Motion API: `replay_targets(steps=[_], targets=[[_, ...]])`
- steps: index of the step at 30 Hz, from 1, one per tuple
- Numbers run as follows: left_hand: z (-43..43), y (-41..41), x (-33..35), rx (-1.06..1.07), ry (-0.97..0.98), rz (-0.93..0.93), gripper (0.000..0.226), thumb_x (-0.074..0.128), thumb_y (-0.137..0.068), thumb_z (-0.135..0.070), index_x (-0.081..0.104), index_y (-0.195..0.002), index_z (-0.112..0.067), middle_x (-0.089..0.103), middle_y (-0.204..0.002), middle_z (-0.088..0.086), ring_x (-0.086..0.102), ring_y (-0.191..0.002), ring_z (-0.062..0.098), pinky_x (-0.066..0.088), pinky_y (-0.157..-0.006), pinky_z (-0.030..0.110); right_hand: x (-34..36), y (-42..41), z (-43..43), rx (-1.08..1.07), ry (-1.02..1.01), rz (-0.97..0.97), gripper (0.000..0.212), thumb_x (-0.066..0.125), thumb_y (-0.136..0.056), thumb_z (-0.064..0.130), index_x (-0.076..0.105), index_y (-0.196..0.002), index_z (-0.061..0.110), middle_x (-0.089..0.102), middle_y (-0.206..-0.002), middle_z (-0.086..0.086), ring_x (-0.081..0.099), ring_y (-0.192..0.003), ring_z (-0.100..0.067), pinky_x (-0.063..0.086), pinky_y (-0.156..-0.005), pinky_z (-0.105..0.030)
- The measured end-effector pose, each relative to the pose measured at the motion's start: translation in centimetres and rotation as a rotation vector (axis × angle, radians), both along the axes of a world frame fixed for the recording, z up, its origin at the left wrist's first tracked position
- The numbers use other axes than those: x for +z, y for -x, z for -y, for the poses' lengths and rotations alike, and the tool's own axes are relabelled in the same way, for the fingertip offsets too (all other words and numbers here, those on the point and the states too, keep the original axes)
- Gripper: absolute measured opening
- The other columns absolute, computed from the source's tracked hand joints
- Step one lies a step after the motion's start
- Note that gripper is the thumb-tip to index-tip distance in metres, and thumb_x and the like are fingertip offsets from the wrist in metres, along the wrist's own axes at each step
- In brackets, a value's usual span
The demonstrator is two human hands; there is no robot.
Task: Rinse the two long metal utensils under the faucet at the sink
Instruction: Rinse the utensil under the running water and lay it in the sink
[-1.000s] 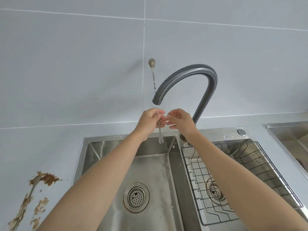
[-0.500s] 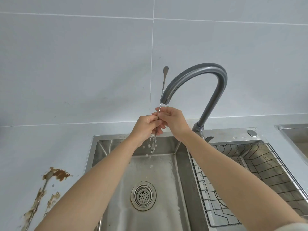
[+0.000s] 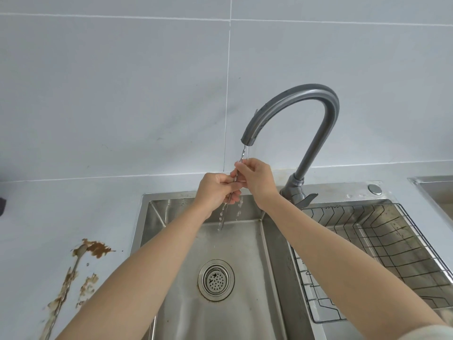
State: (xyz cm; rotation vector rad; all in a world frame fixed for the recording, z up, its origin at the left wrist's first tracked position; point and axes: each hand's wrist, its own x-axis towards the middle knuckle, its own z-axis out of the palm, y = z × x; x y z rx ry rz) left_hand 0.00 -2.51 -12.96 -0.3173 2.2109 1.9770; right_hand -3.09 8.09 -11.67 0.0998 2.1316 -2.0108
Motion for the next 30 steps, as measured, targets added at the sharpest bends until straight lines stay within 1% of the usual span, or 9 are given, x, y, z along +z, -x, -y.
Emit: replay_targets(steps=[4,7,9,13,15,18,22,26,30], targets=[[-0.2,-0.2,-0.4,0.031,0.047,-0.013,0.007,0.068,-0.08,-0.007,0.069,-0.073,-0.007,0.063,-0.049,-0.005,0.059,-0.038,0.003,0.05,-0.043,0.014,0.0,-0.3,-0.2,-0.031,0.014,-0.002,0.027,0.05,-0.094,0.012,0.053,-0.067,0.009,0.06,-0.061,-0.005,0.059,-0.045,-0.007,0.053,-0.056,-0.024],[-0.2,-0.2,-0.6,0.029,0.072,-0.015,0.013,0.062,-0.085,-0.006,0.068,-0.094,0.002,0.063,-0.06,0.001,0.059,-0.037,-0.001,0.051,-0.044,0.013,0.2,-0.3,-0.4,-0.032,0.096,0.02,0.024,0.045,-0.096,0.006,0.054,-0.074,0.009,0.059,-0.065,-0.007,0.062,-0.045,-0.003,0.055,-0.051,-0.018],[-0.2,-0.2,-0.7,0.002,0.085,-0.014,0.015,0.058,-0.088,-0.005,0.065,-0.099,0.002,0.062,-0.064,0.002,0.061,-0.039,-0.001,0.052,-0.046,0.013,0.5,-0.3,-0.6,-0.03,0.136,0.037,0.021,0.042,-0.097,0.004,0.054,-0.08,0.007,0.058,-0.068,-0.007,0.063,-0.046,-0.002,0.055,-0.052,-0.016],[-0.1,-0.4,-0.5,-0.029,0.098,-0.014,0.006,0.058,-0.087,-0.002,0.063,-0.09,-0.001,0.061,-0.063,0.004,0.06,-0.038,0.0,0.051,-0.048,0.016,0.9,-0.3,-0.8,-0.006,0.166,0.046,0.014,0.039,-0.096,-0.002,0.052,-0.099,0.002,0.058,-0.072,-0.007,0.063,-0.048,-0.004,0.055,-0.052,-0.016],[-0.1,-0.5,-0.3,-0.027,0.091,-0.022,0.007,0.059,-0.086,0.002,0.061,-0.081,-0.004,0.06,-0.062,0.005,0.059,-0.036,0.002,0.05,-0.044,0.015,1.1,-0.3,-0.8,-0.002,0.164,0.044,0.014,0.04,-0.096,0.0,0.053,-0.093,0.003,0.058,-0.071,-0.007,0.062,-0.045,-0.004,0.055,-0.05,-0.016],[-0.3,-0.6,-0.3,-0.018,0.088,-0.027,0.02,0.061,-0.083,0.005,0.059,-0.068,-0.009,0.059,-0.06,0.008,0.057,-0.033,0.003,0.047,-0.039,0.014,1.2,-0.3,-0.8,-0.019,0.124,0.066,0.022,0.043,-0.097,0.009,0.053,-0.078,0.009,0.059,-0.067,-0.006,0.062,-0.042,-0.005,0.053,-0.046,-0.017],[-0.2,-1.0,-0.6,-0.014,0.115,-0.024,0.023,0.065,-0.081,0.003,0.059,-0.064,-0.013,0.059,-0.059,0.007,0.056,-0.033,0.002,0.046,-0.042,0.019,1.2,-0.1,-0.8,-0.017,0.085,0.109,0.03,0.042,-0.098,0.017,0.052,-0.072,0.008,0.059,-0.064,-0.007,0.062,-0.04,-0.007,0.054,-0.046,-0.019],[0.2,-1.2,-0.9,-0.012,0.168,-0.015,0.024,0.067,-0.079,0.003,0.058,-0.064,-0.014,0.061,-0.059,0.004,0.055,-0.032,0.0,0.047,-0.041,0.015,1.1,-0.1,-0.9,-0.026,0.105,0.083,0.022,0.049,-0.094,0.004,0.055,-0.072,0.005,0.06,-0.067,-0.009,0.064,-0.045,-0.007,0.057,-0.053,-0.019],[0.6,-1.5,-1.2,-0.012,0.215,-0.009,0.026,0.07,-0.077,0.001,0.057,-0.063,-0.016,0.06,-0.059,0.003,0.055,-0.031,-0.002,0.047,-0.042,0.014,1.3,0.0,-1.2,-0.099,0.212,0.096,0.015,0.058,-0.084,-0.009,0.056,-0.077,0.004,0.061,-0.069,-0.01,0.064,-0.047,-0.007,0.058,-0.057,-0.019]])
